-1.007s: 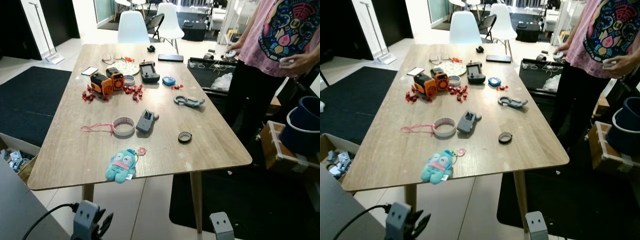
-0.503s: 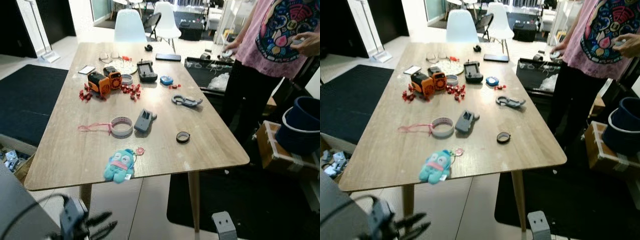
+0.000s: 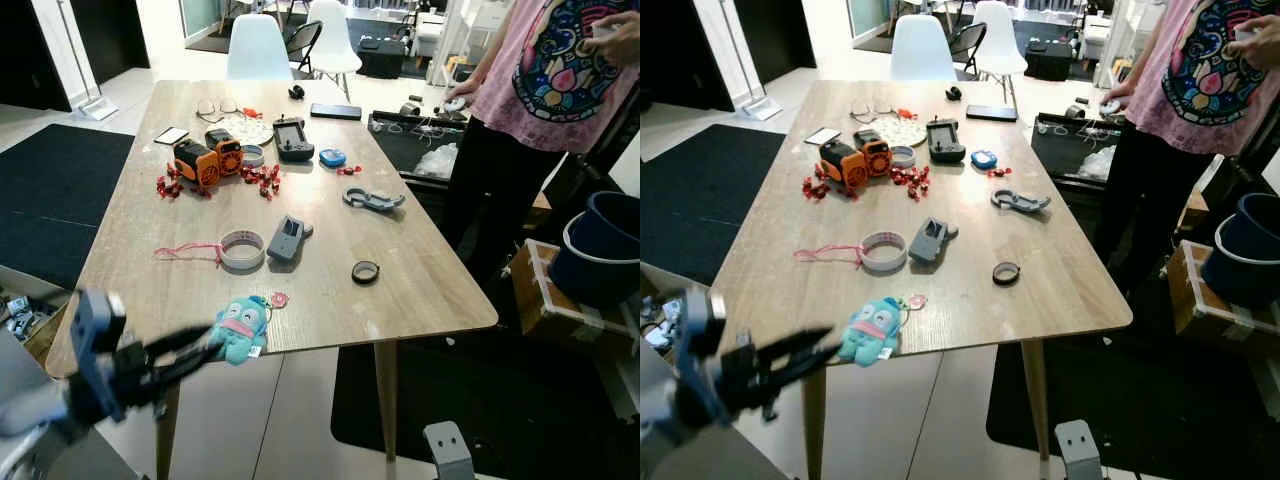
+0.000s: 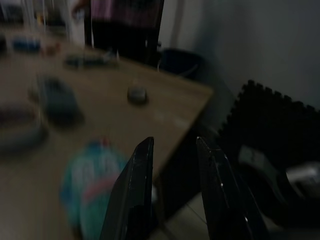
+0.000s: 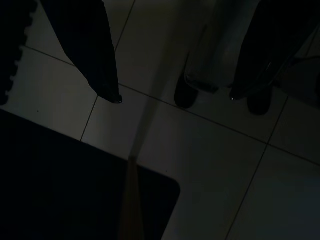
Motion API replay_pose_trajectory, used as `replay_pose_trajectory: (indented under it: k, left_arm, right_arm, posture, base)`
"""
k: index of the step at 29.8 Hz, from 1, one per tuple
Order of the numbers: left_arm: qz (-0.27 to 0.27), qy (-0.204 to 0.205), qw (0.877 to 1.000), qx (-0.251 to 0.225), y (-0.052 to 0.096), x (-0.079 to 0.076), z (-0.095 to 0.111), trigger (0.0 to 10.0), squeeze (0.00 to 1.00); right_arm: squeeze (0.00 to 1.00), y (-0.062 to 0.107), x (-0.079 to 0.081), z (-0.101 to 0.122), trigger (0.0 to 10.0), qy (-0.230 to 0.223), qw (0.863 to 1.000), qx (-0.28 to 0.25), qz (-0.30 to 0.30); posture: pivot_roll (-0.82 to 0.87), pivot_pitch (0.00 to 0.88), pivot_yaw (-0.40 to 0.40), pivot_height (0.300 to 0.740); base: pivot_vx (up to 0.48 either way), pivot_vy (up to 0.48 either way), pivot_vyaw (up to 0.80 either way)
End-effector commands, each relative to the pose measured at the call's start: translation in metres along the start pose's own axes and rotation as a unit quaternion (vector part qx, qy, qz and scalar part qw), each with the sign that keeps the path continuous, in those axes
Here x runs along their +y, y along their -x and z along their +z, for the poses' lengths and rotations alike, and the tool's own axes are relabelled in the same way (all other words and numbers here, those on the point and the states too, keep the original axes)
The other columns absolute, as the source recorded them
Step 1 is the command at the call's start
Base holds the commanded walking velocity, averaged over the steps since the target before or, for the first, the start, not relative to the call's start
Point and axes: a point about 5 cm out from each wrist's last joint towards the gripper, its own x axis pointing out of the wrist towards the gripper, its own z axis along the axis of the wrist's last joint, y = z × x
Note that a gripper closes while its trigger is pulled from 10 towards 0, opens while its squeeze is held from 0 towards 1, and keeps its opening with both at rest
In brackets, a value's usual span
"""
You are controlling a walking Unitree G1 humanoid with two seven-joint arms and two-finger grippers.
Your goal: Hang keys on a hook
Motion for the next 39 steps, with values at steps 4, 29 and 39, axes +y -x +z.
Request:
replay_pose_trajectory:
  k: [4, 29, 39]
  left_arm:
    - [-0.039, 0.006, 0.998, 0.039, -0.017, -0.019, -0.001, 10.0, 0.69]
    - [0.212, -0.122, 0.965, 0.097, -0.068, -0.013, -0.041, 10.0, 1.00]
    - [0.308, -0.128, 0.934, 0.126, -0.078, -0.008, -0.048, 10.0, 0.00]
  right_arm:
    - [0.00, 0.001, -0.002, -0.002, 10.0, 0.004, 1.000, 0.005, -0.002]
    - [0.00, 0.001, -0.003, -0.001, 10.0, 0.008, 1.000, 0.005, 0.000]
    - [0.00, 0.000, 0.000, -0.001, 10.0, 0.008, 1.000, 0.005, 0.002]
  posture:
    - [0.07, 0.055, -0.040, 0.740]
    - [0.08, 0.052, -0.041, 0.740]
    - [0.08, 0.059, -0.042, 0.740]
  base:
    - [0.000, 0.000, 0.00]
    - [0.000, 0.000, 0.00]
    - [0.000, 0.000, 0.00]
